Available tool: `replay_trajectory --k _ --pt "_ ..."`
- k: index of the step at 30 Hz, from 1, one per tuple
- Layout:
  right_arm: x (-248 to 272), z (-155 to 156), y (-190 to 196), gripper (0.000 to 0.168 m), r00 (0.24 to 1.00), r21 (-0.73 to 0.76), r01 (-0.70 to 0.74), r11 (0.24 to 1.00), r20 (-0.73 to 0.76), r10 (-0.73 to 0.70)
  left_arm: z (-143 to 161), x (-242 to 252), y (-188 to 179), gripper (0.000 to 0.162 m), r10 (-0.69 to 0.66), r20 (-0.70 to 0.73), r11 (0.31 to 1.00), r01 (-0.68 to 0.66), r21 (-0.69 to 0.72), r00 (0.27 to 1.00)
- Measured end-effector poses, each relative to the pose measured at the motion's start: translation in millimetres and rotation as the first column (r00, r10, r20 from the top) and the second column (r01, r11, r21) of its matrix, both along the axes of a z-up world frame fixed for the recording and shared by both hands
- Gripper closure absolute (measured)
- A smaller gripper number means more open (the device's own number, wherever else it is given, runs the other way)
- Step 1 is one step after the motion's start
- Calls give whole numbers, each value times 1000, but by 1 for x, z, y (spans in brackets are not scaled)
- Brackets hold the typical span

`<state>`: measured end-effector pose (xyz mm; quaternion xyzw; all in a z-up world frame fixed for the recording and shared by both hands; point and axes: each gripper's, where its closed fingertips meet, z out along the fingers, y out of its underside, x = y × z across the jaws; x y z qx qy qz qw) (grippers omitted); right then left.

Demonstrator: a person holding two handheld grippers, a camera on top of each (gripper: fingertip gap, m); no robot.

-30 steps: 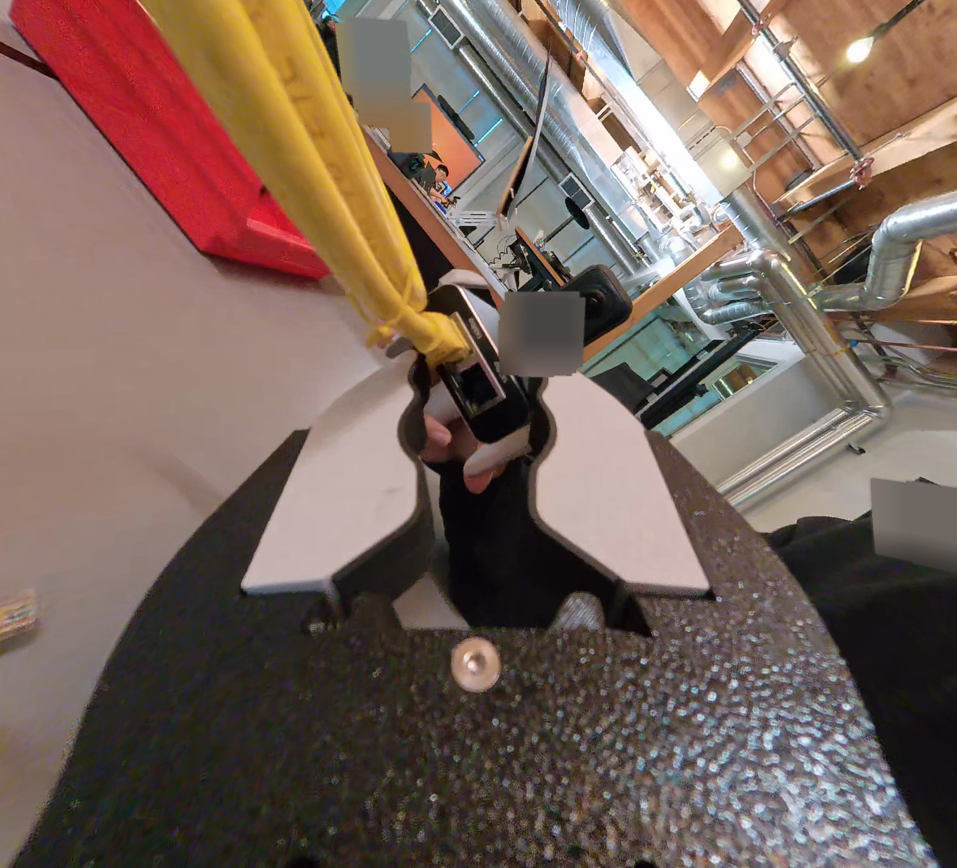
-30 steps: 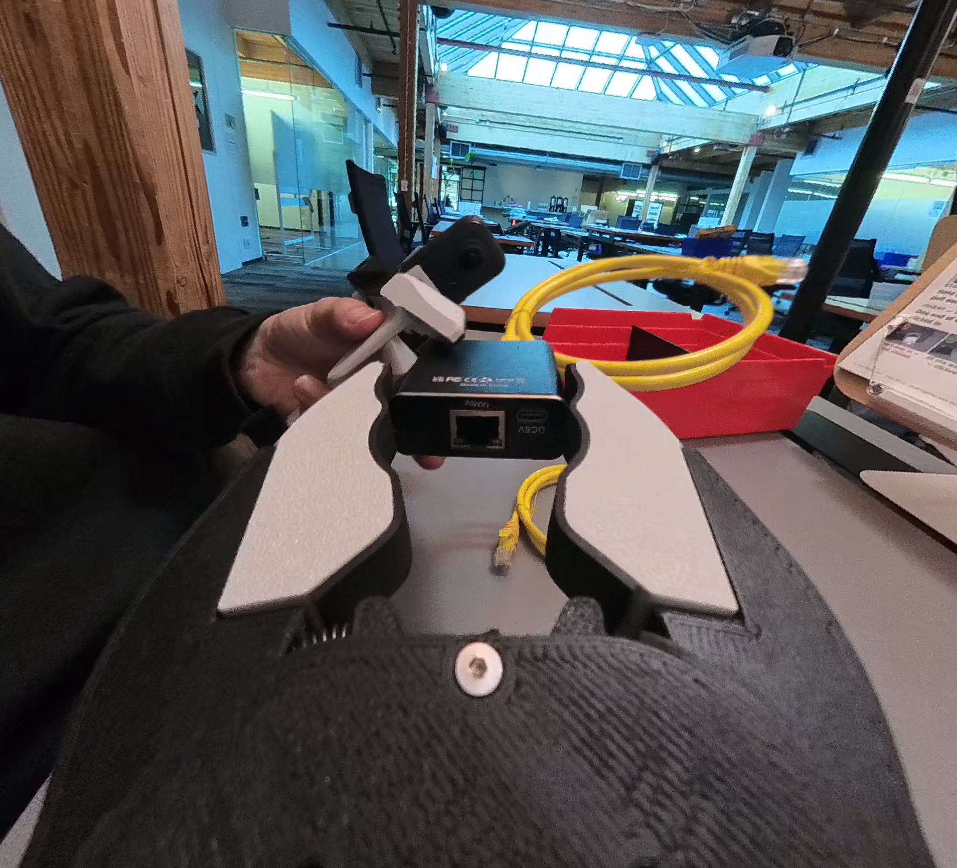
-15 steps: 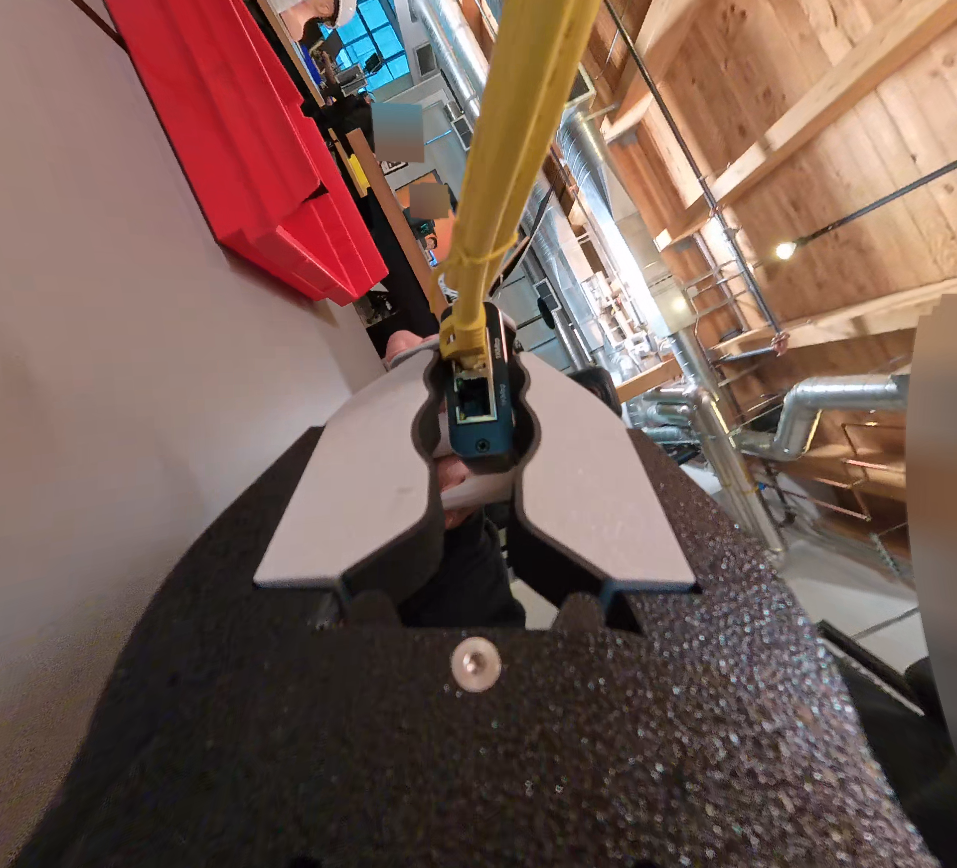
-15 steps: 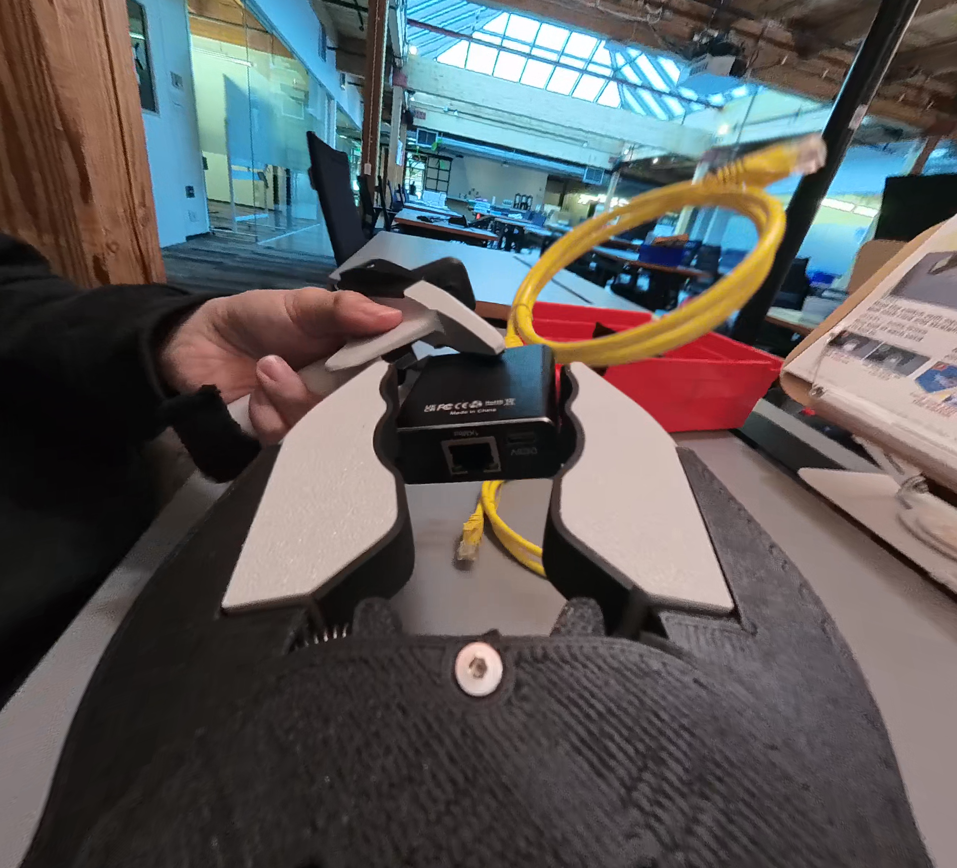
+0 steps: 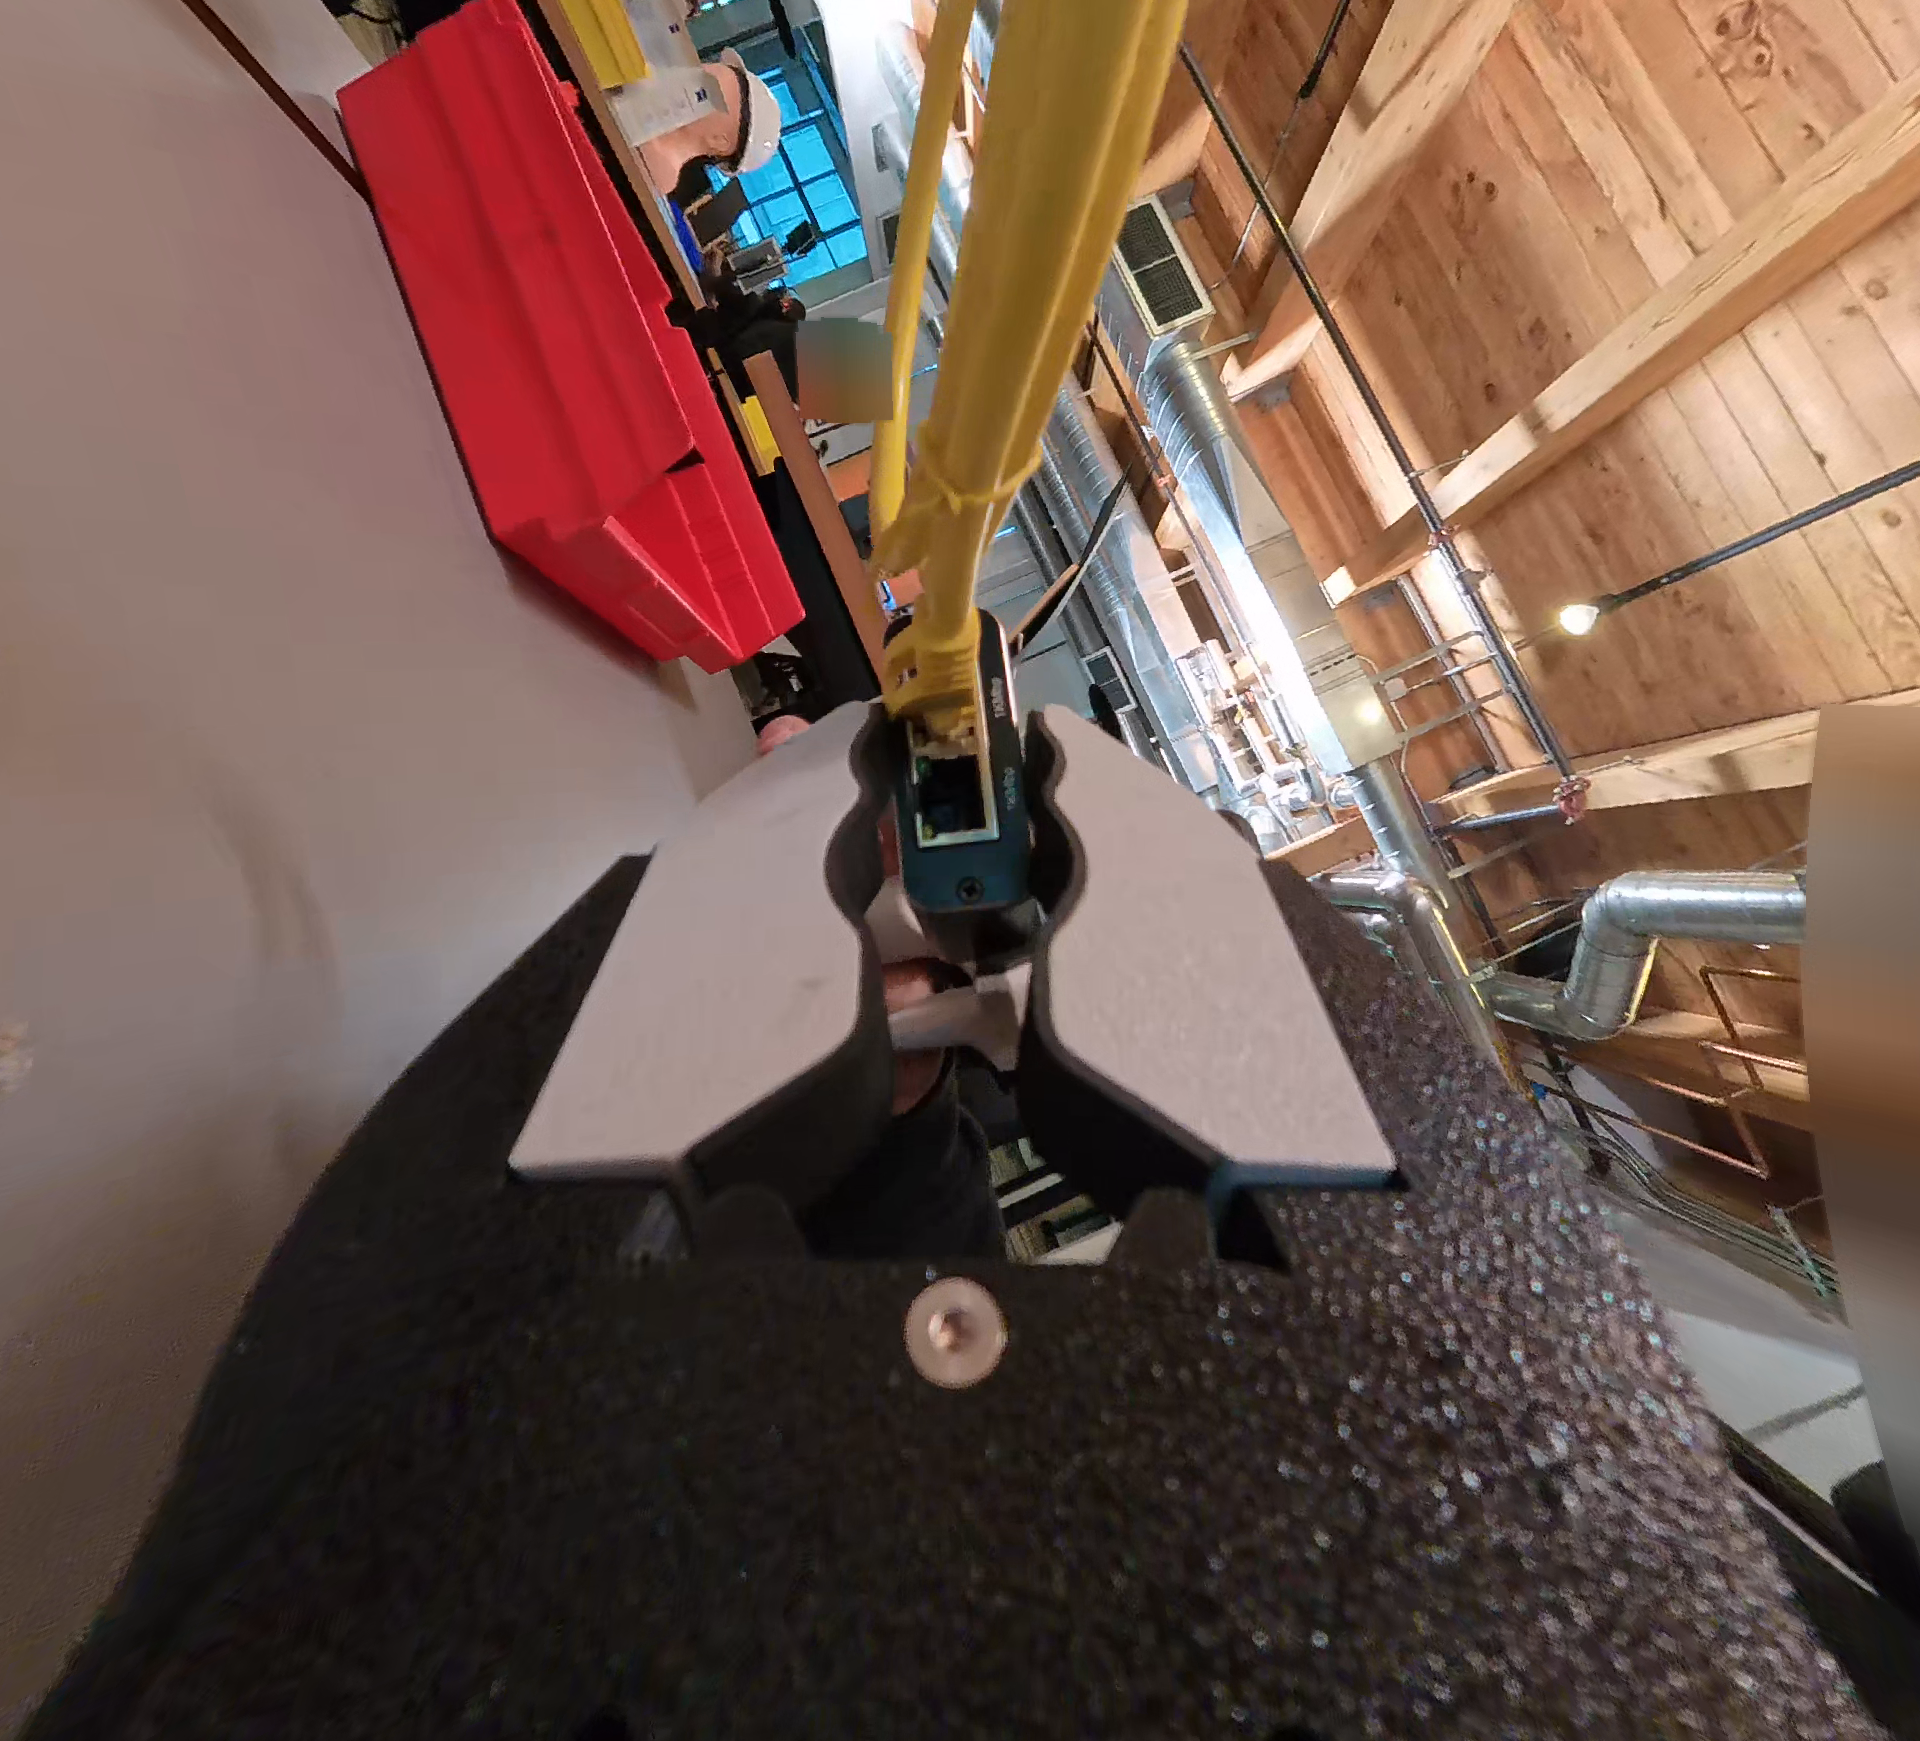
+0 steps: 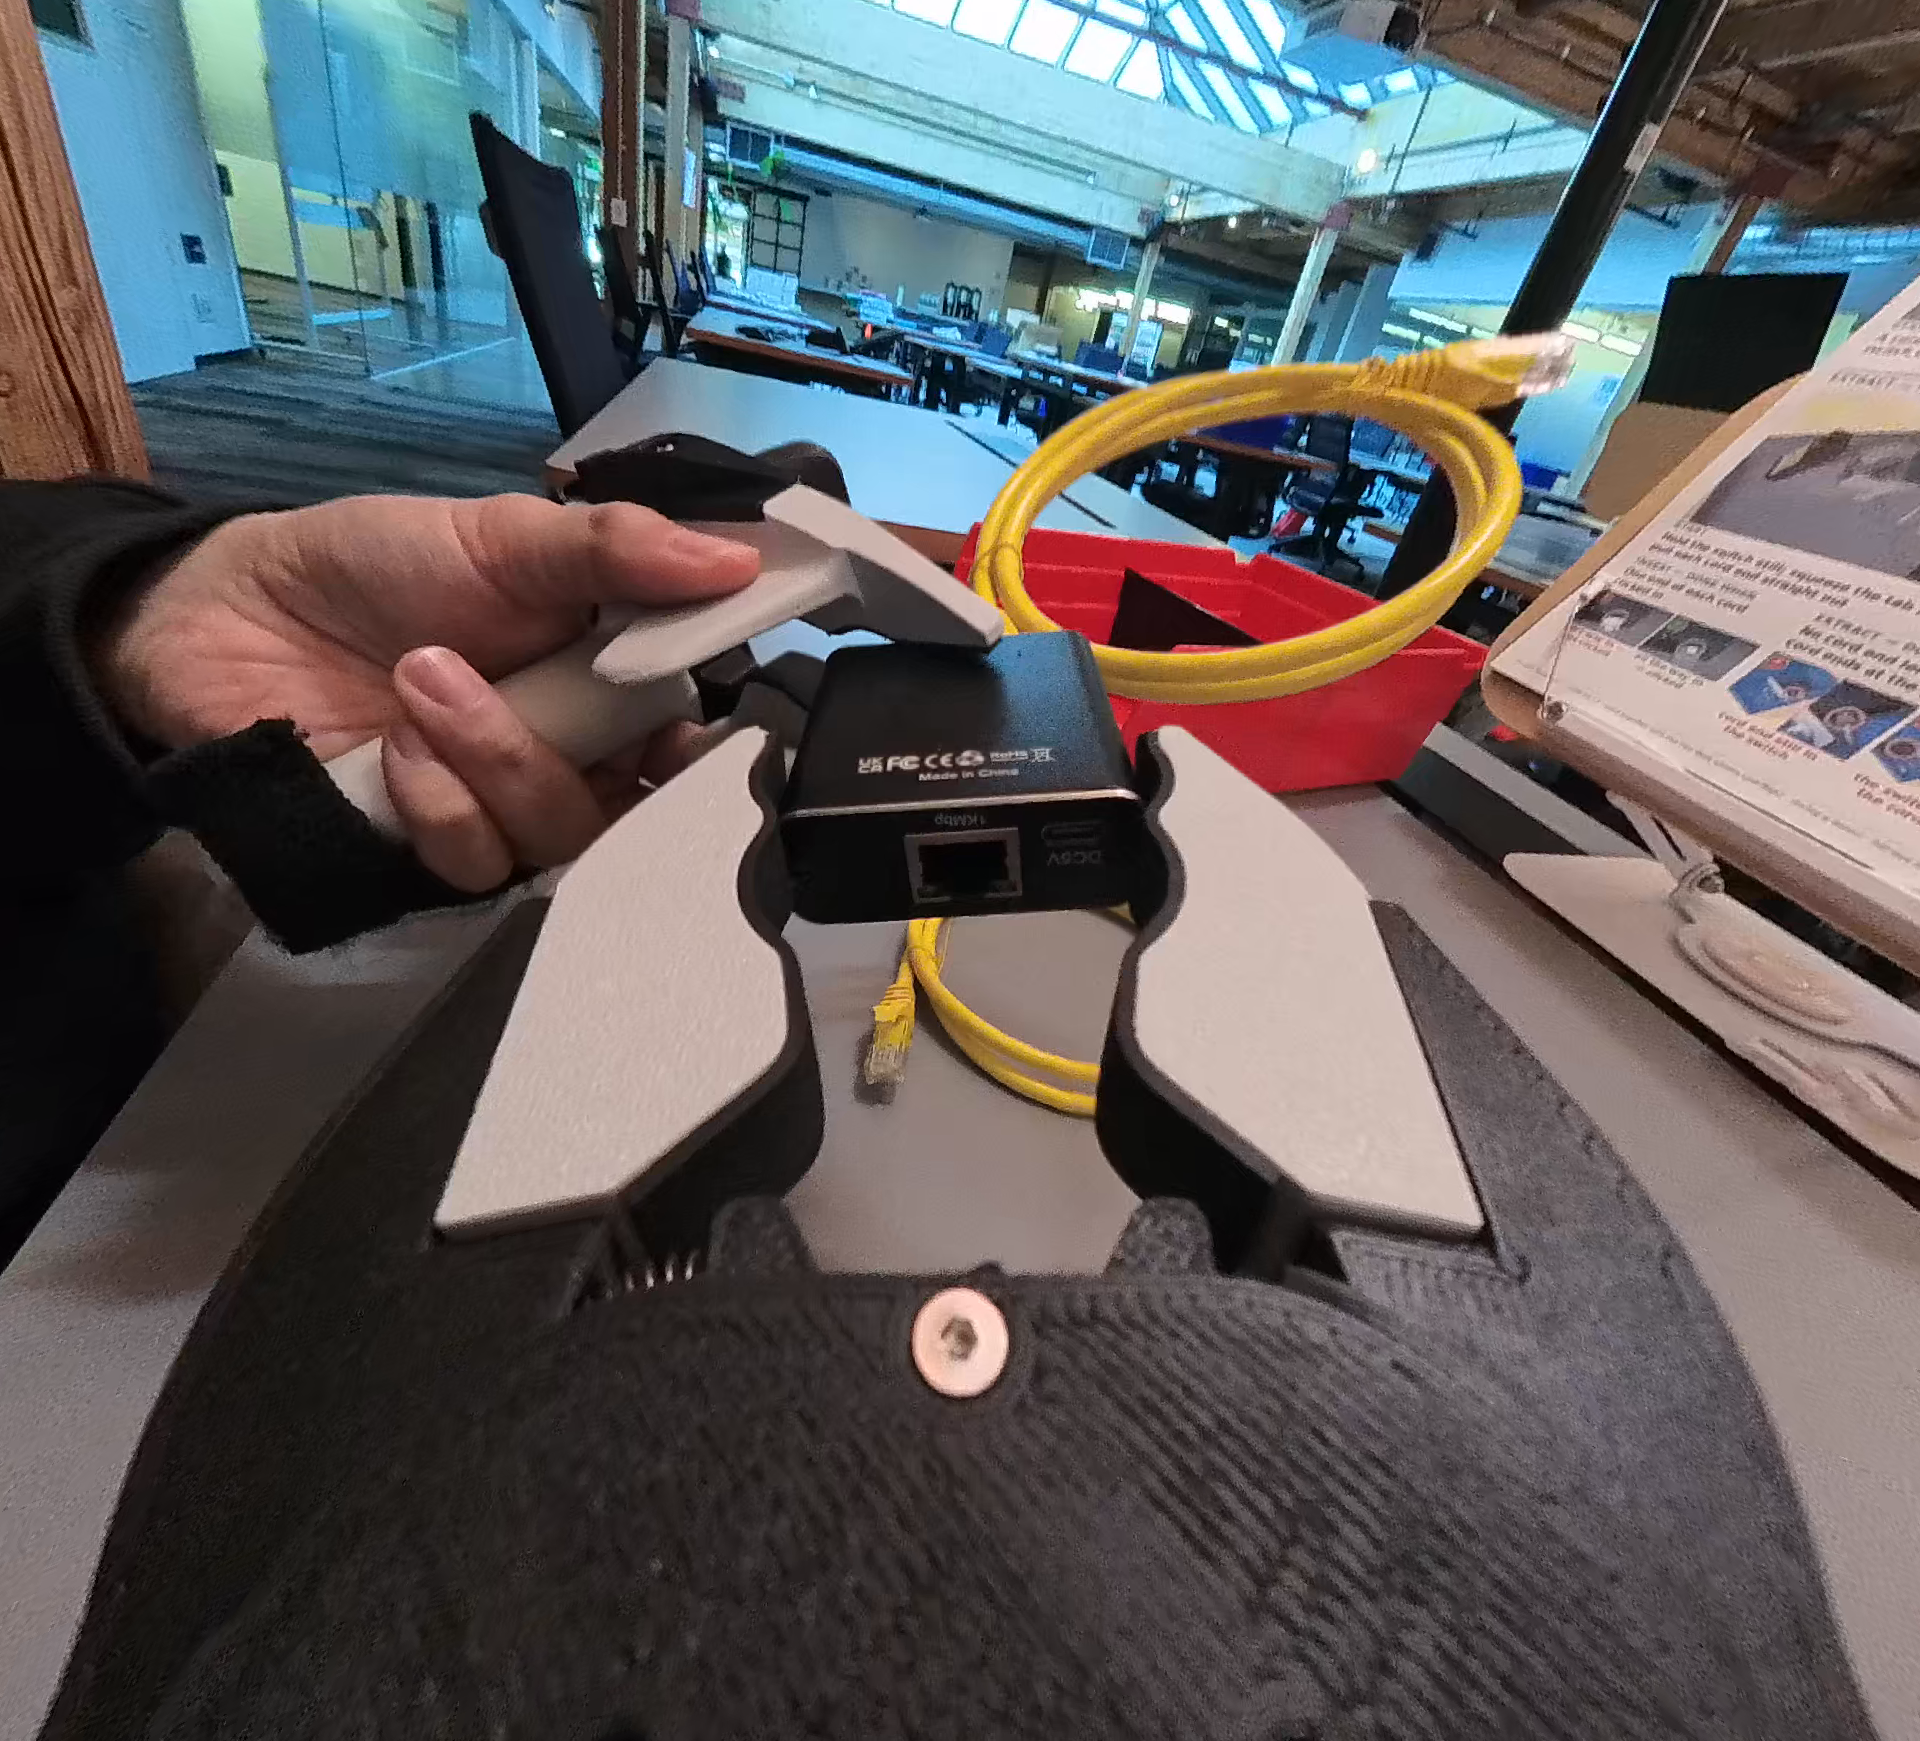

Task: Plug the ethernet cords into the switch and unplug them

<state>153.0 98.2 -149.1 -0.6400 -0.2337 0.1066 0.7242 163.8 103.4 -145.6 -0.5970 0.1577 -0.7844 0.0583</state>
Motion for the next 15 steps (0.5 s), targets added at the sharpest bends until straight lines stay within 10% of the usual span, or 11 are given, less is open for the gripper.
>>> replay_trajectory --k 15 --pt "22 23 -16 104 985 54 -24 998 -167 33 4 -10 -5 115 -139 18 964 131 229 990"
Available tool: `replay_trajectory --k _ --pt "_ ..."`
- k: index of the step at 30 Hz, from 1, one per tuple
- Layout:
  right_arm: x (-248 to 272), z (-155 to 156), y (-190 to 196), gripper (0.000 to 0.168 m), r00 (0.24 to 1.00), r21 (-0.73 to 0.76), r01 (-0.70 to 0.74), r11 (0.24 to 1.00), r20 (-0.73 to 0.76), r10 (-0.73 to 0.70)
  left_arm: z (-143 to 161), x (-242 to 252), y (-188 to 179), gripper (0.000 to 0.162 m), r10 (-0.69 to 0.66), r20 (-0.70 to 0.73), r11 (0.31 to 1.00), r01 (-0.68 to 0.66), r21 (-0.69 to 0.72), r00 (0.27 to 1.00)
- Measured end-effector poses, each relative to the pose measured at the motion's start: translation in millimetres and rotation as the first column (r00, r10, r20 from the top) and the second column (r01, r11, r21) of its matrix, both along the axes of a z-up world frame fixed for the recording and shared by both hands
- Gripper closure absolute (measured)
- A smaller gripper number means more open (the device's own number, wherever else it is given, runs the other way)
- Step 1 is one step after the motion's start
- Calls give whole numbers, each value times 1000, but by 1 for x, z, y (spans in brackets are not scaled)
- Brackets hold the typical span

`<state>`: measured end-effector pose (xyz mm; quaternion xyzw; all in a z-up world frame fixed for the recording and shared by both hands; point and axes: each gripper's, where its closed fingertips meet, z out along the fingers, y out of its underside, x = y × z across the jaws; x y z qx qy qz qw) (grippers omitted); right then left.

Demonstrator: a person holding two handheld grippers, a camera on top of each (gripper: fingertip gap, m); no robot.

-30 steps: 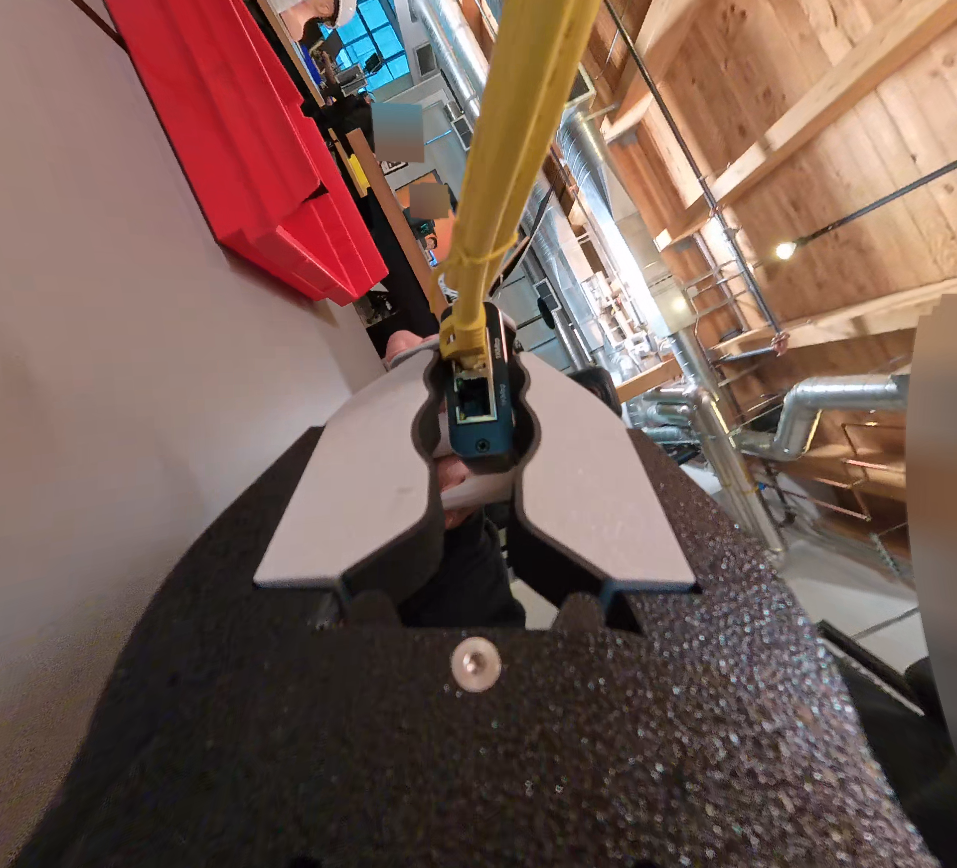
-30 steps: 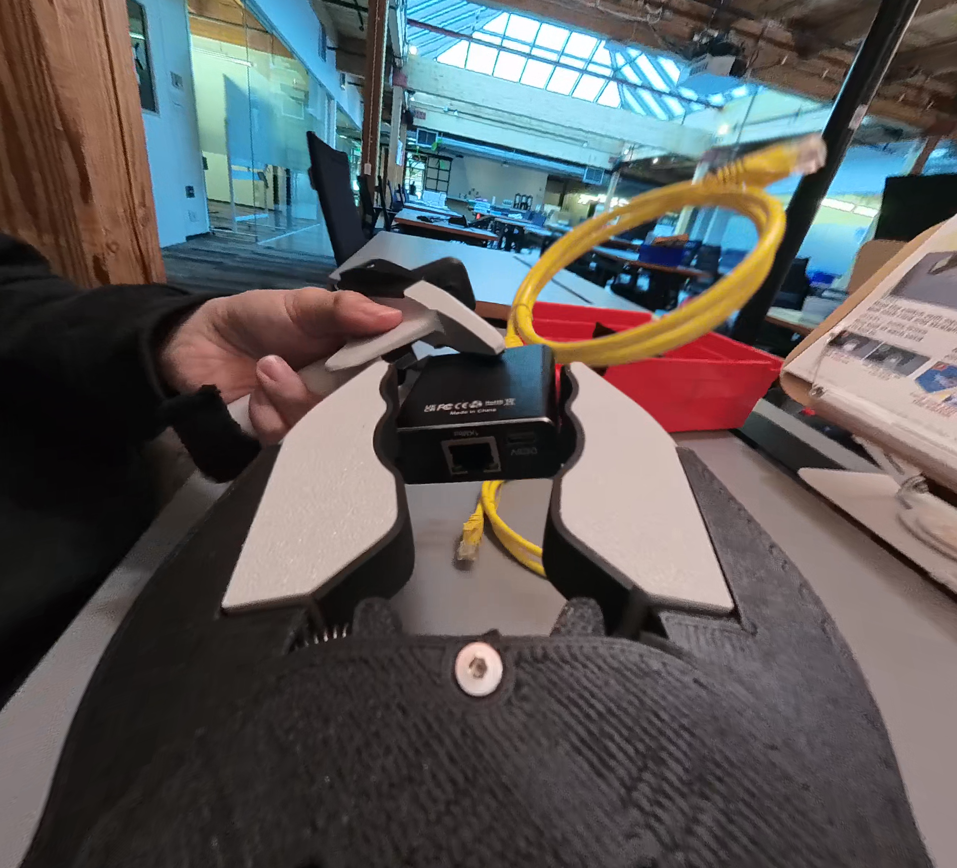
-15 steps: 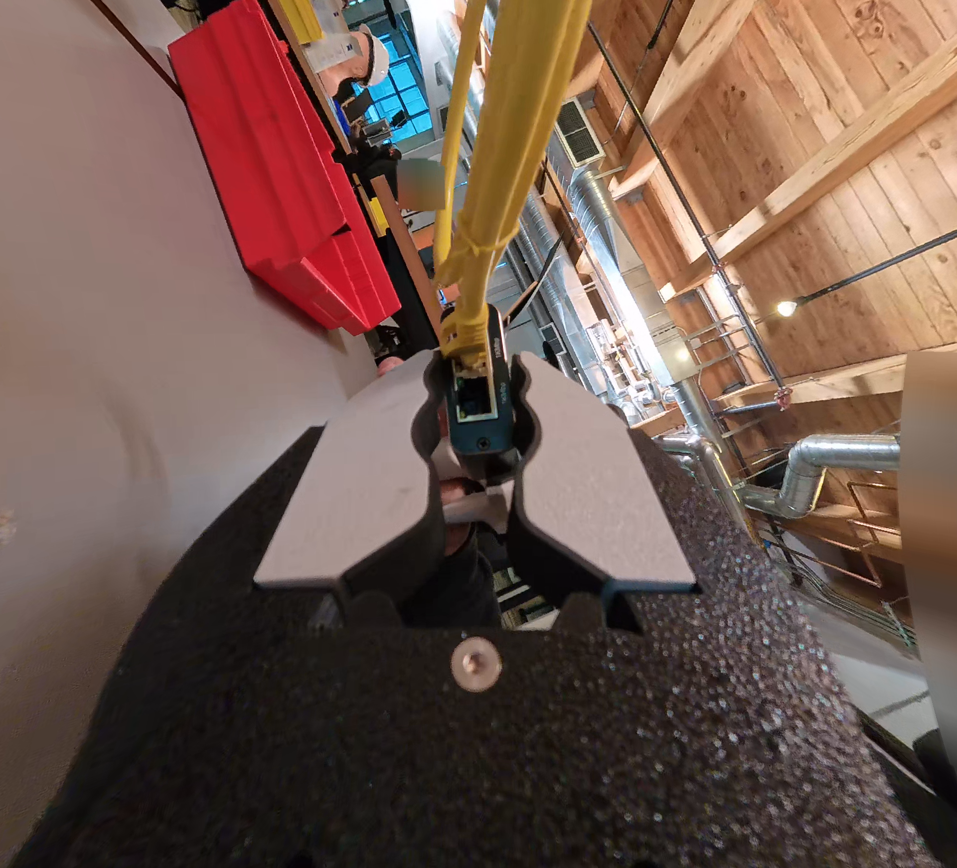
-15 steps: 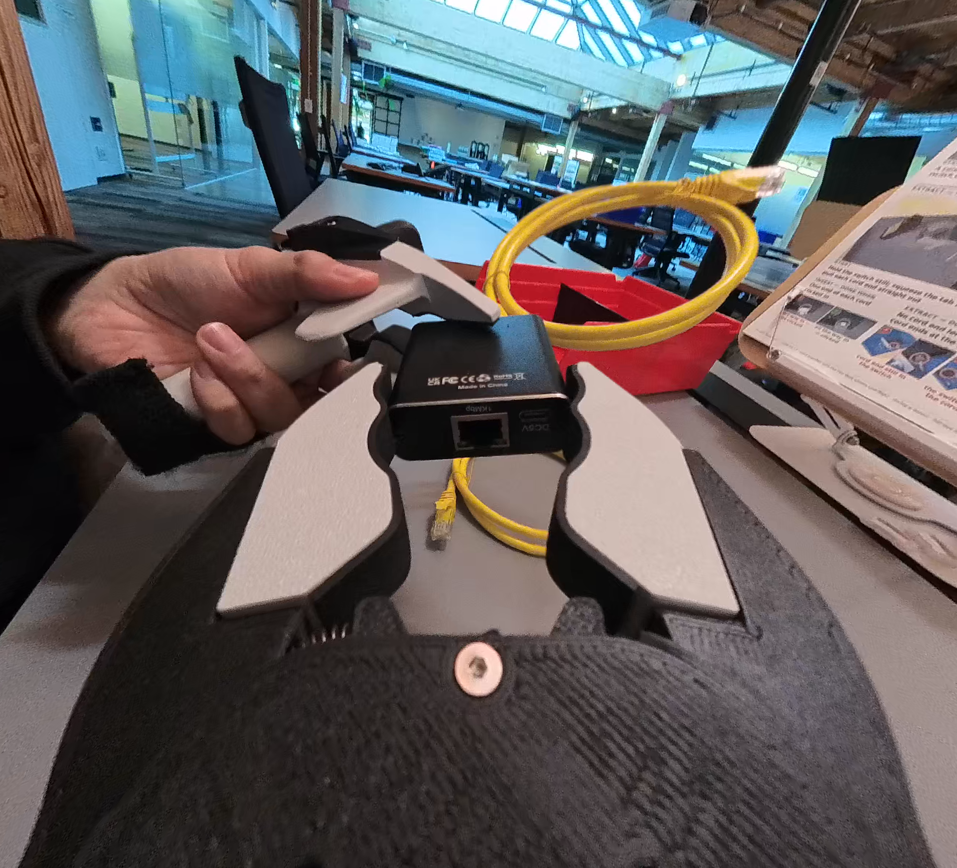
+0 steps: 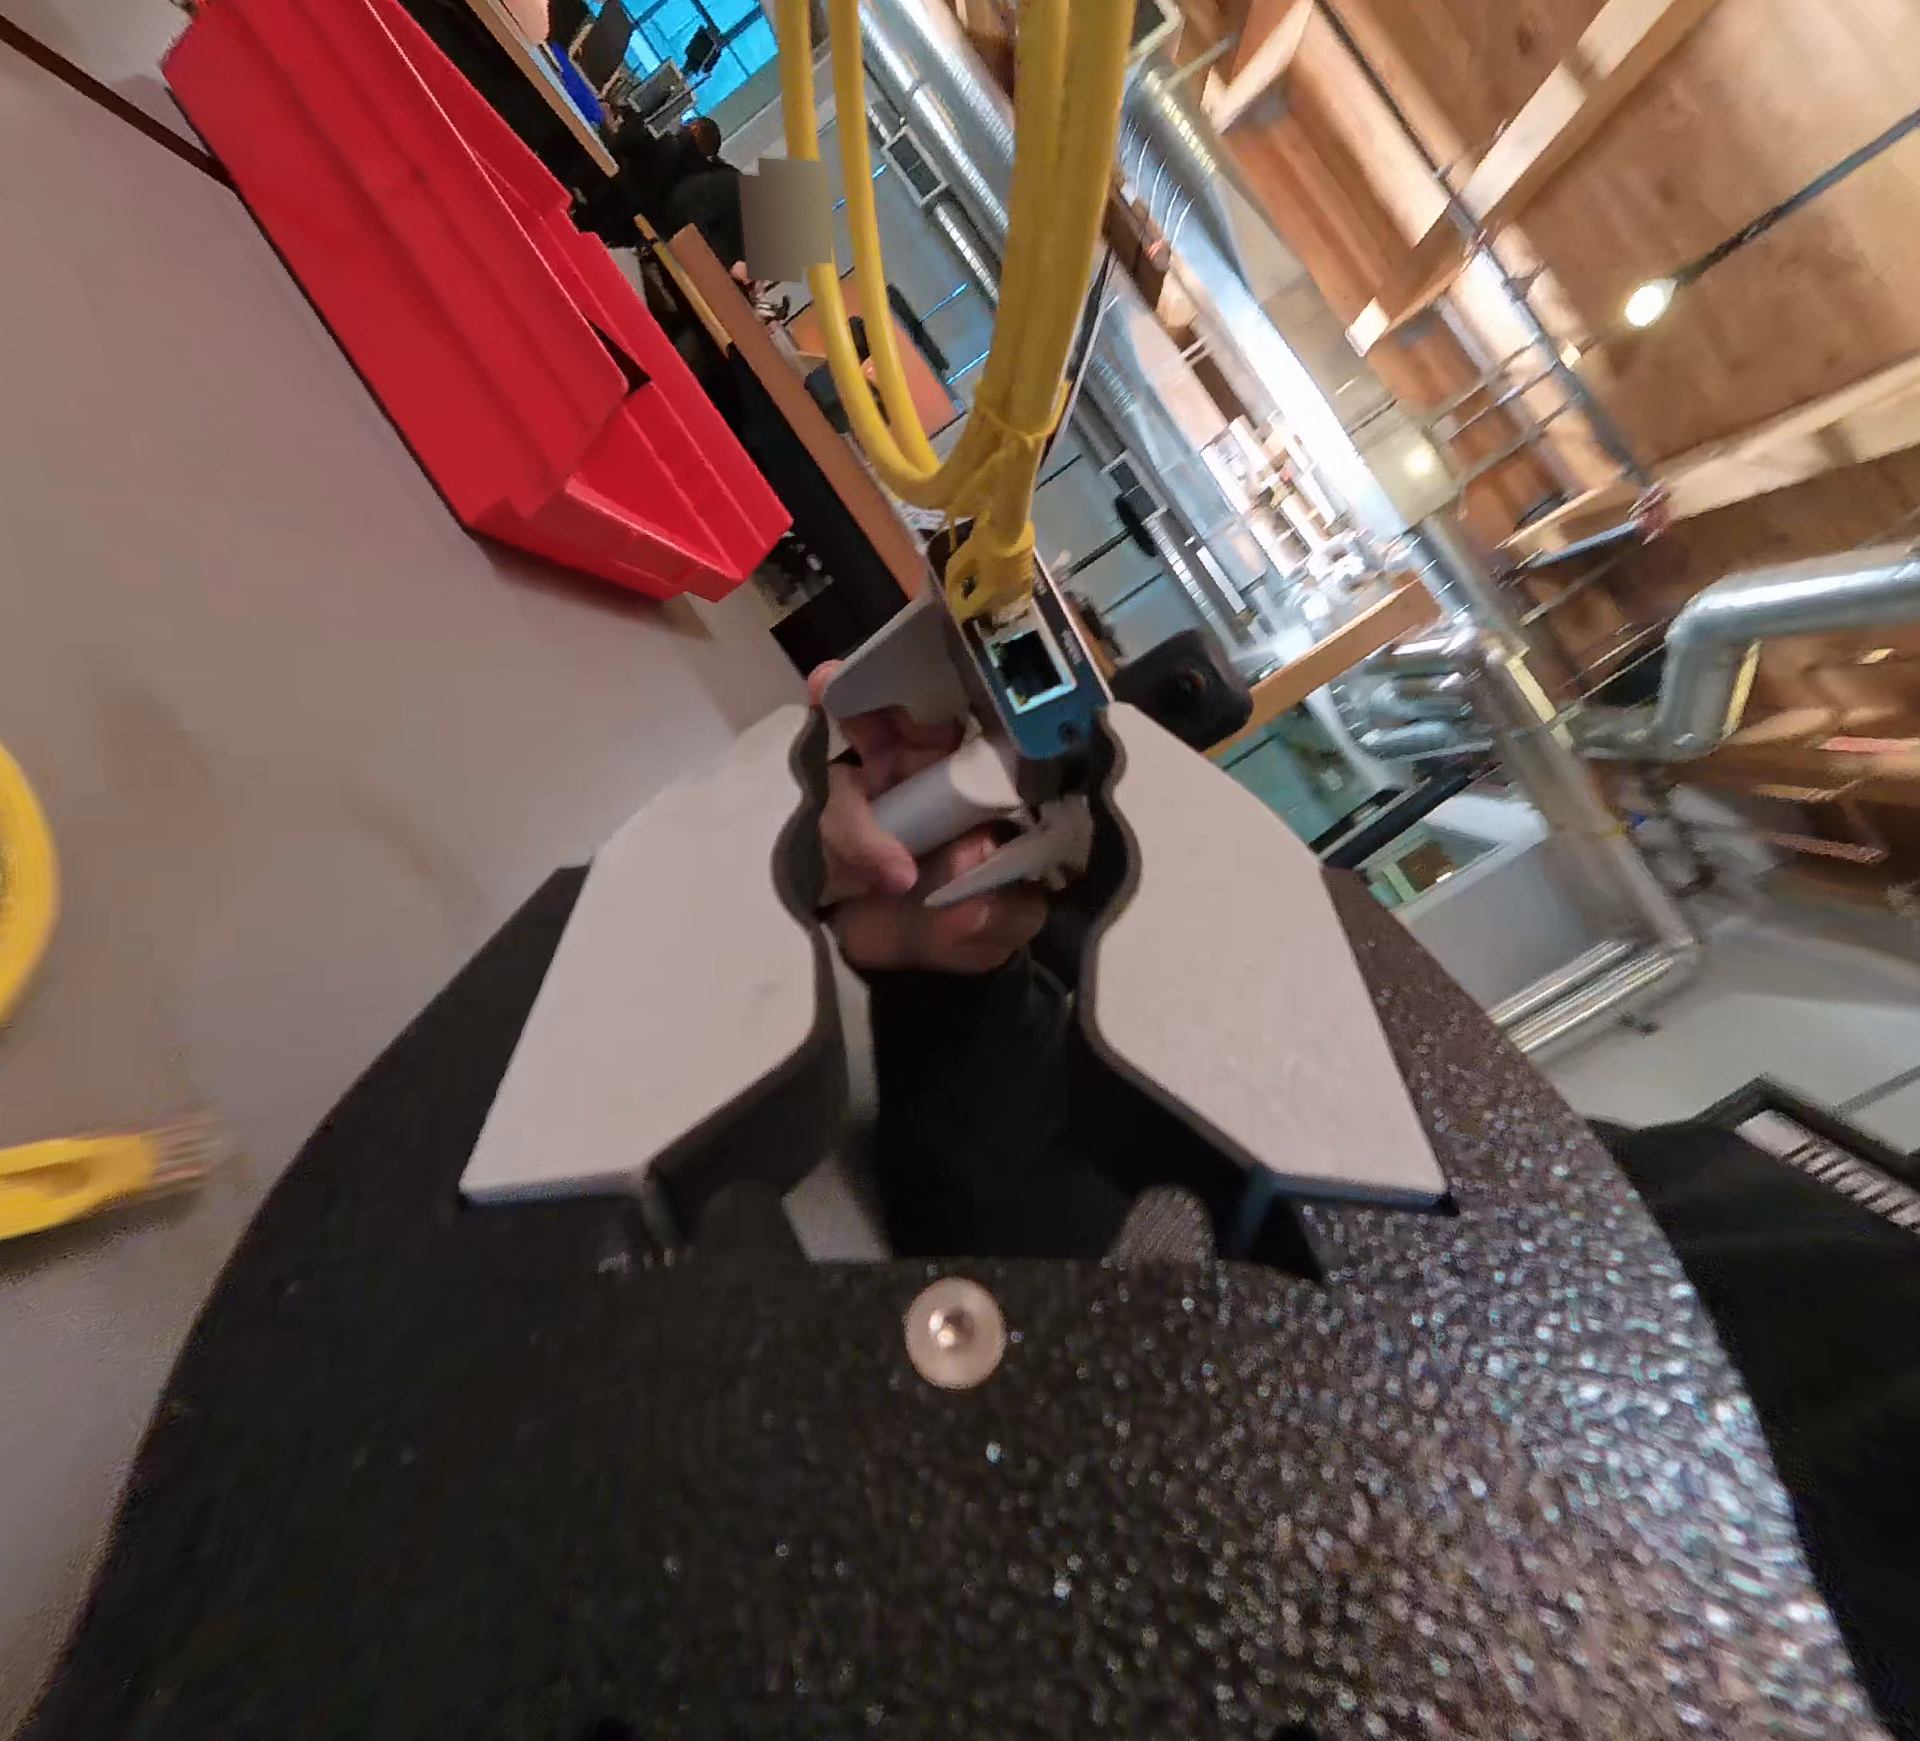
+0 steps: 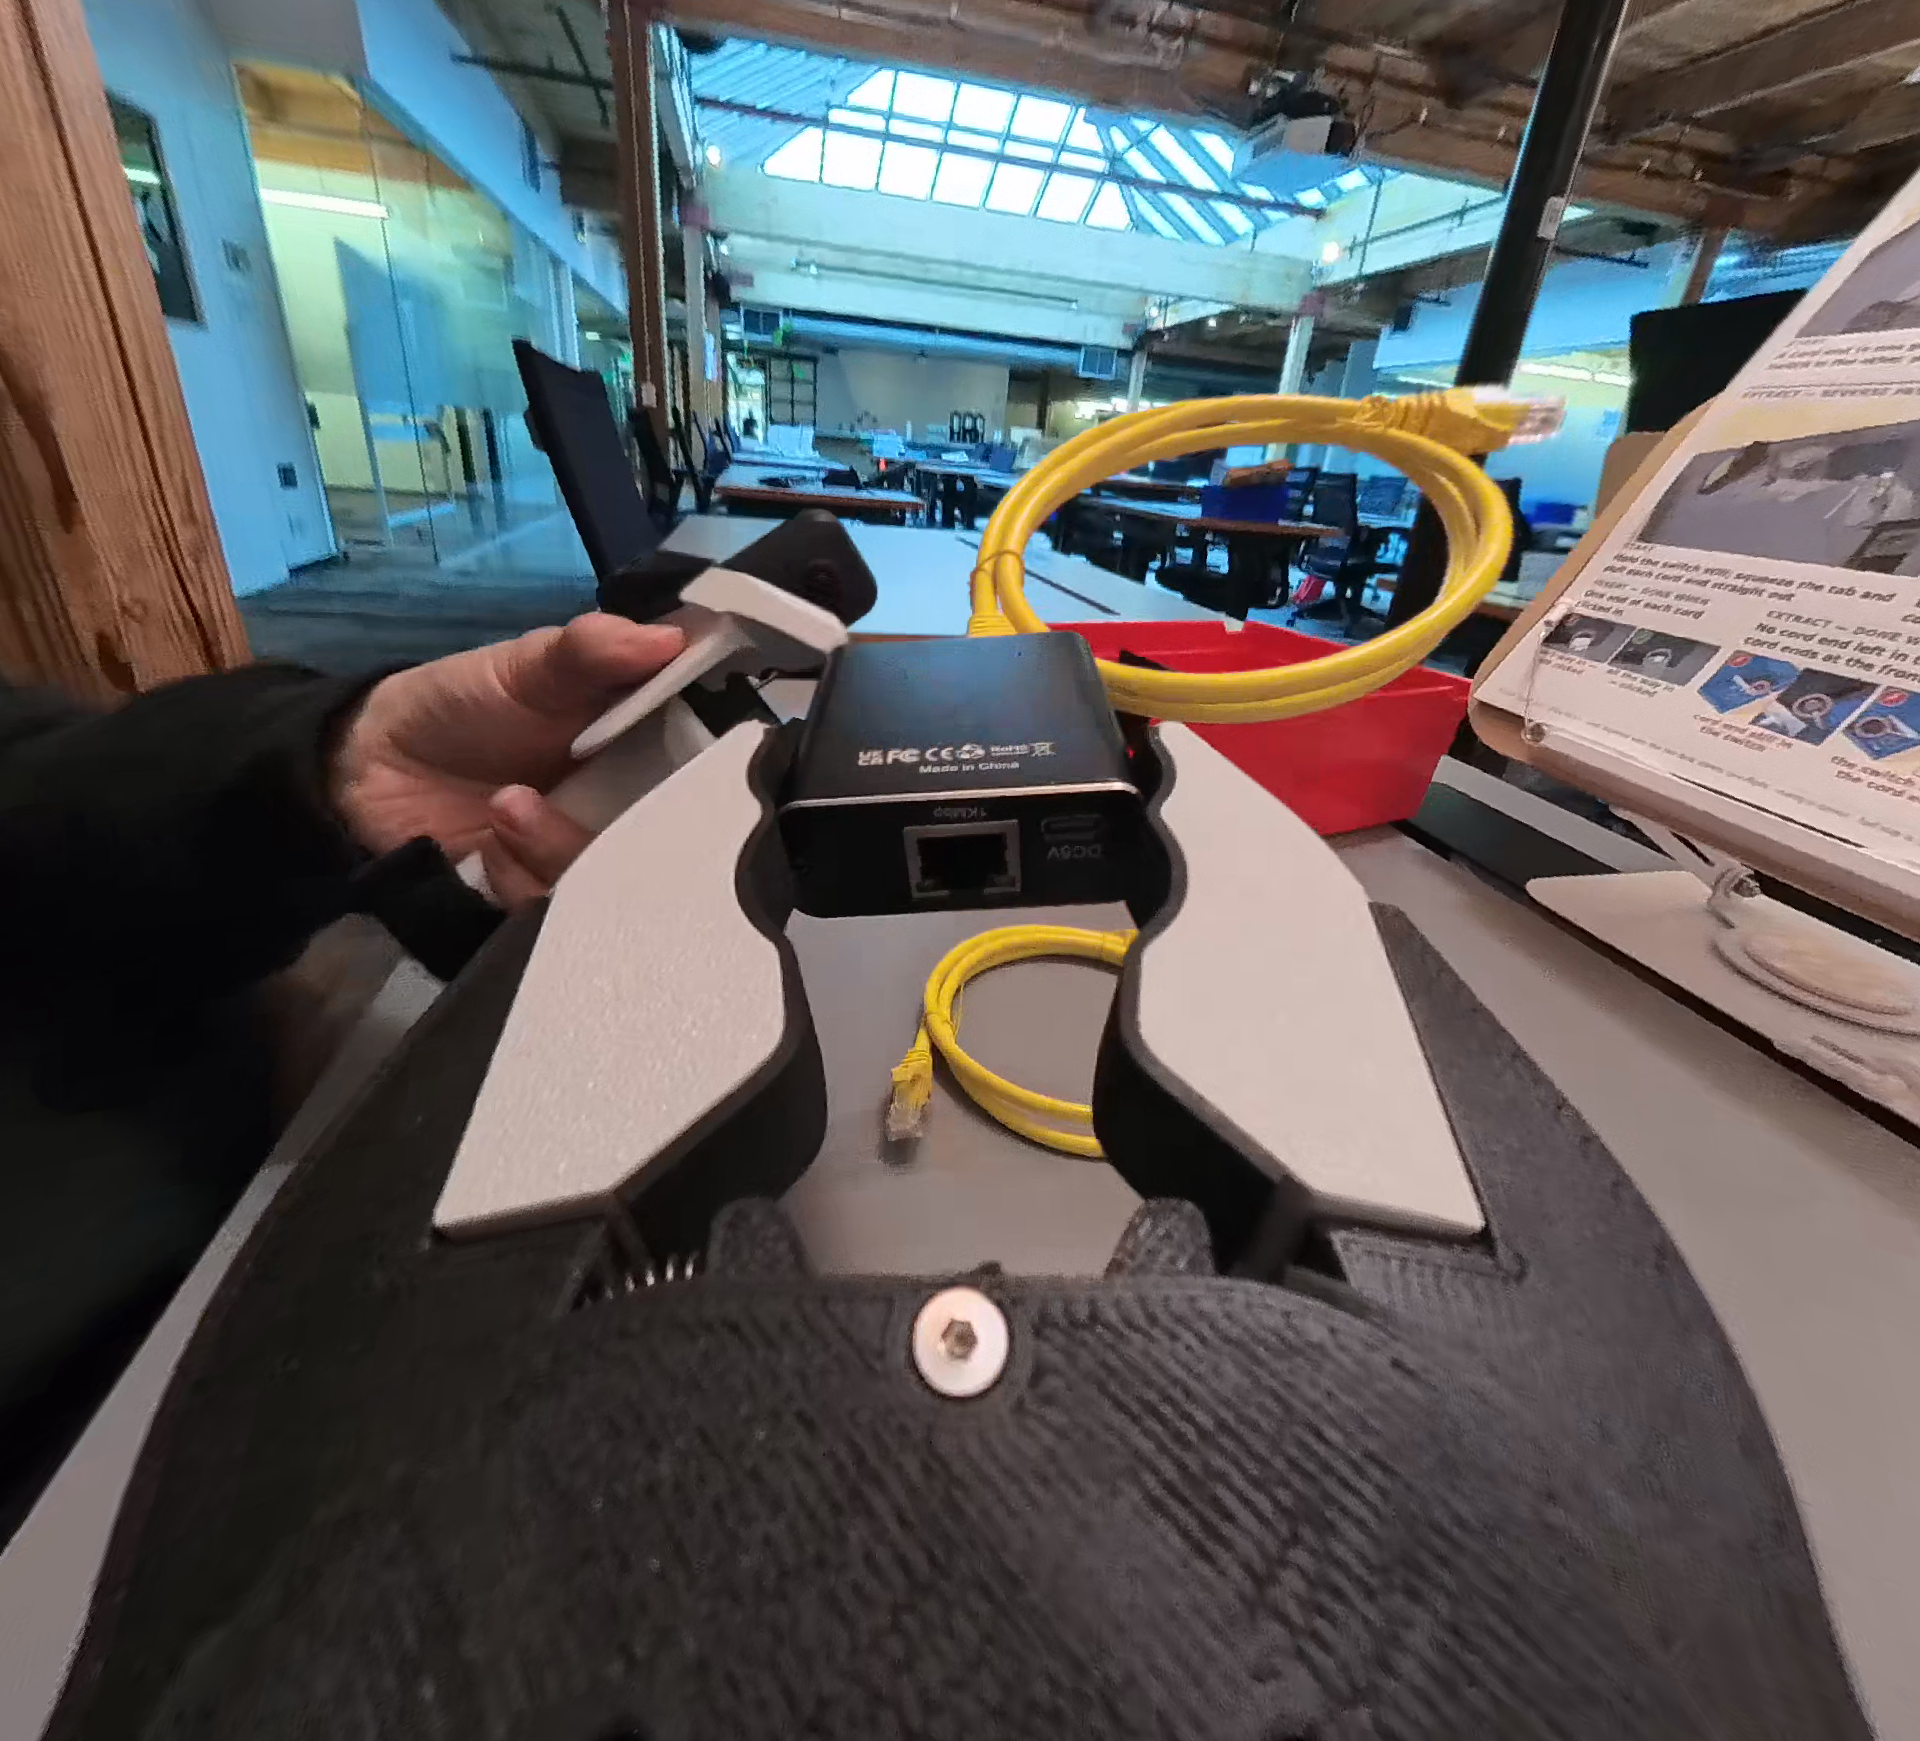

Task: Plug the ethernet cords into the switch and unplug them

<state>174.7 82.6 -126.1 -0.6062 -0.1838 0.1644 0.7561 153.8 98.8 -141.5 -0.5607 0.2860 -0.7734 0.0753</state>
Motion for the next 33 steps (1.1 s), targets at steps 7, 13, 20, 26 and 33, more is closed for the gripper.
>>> replay_trajectory --k 7,13,20,26,33 --pt "22 9 -16 104 998 55 2 998 -68 2 -60 -32 35 122 0 -246 674 182 716 969" --pt "17 13 -22 104 993 82 -65 995 -93 73 -123 -40 55 136 -181 -475 124 499 858 861" --pt "17 7 -22 104 994 53 -80 995 -76 84 -143 -26 63 139 -254 -533 -148 512 846 807" --pt "22 4 -24 104 986 61 -100 993 -131 107 -157 -21 58 145 -231 -568 -310 493 813 790" --pt "31 8 -29 104 975 90 -107 990 -186 122 -155 -7 72 150 -70 -483 -438 408 801 873"
